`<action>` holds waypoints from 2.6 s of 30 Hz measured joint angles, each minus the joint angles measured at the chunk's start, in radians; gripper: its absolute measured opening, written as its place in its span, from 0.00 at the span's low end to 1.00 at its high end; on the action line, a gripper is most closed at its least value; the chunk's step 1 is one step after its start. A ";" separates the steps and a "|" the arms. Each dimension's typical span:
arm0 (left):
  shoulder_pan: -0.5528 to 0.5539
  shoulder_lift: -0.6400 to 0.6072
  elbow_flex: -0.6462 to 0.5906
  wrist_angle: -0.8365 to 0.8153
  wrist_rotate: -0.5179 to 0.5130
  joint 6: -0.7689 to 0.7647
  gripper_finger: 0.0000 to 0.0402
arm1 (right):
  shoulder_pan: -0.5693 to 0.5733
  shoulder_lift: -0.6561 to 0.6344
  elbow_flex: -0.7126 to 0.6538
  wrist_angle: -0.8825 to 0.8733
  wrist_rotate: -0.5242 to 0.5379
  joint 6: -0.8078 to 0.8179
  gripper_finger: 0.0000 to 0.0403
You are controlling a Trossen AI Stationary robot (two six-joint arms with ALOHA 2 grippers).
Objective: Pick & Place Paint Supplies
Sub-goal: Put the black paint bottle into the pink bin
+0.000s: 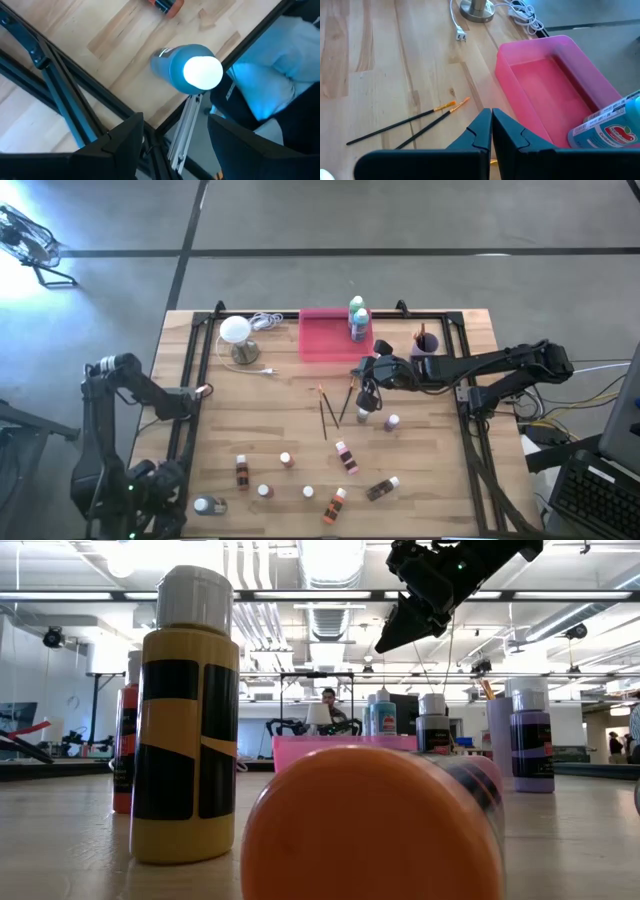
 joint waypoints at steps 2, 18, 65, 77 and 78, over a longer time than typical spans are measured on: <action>-0.011 0.023 -0.003 0.009 -0.018 -0.010 0.57 | 0.000 0.000 0.000 0.000 0.000 0.000 0.02; 0.007 0.109 -0.005 0.163 -0.090 0.035 0.57 | 0.000 0.000 0.000 0.017 0.000 -0.002 0.02; 0.050 0.233 -0.141 0.133 0.013 0.034 0.75 | 0.000 0.000 0.000 0.081 0.002 -0.021 0.02; 0.050 0.233 -0.157 0.140 -0.288 0.150 0.75 | 0.000 0.000 0.000 0.081 0.001 -0.019 0.02; 0.050 0.233 -0.167 0.141 -0.288 0.151 0.75 | 0.000 0.000 0.000 0.081 0.001 -0.020 0.02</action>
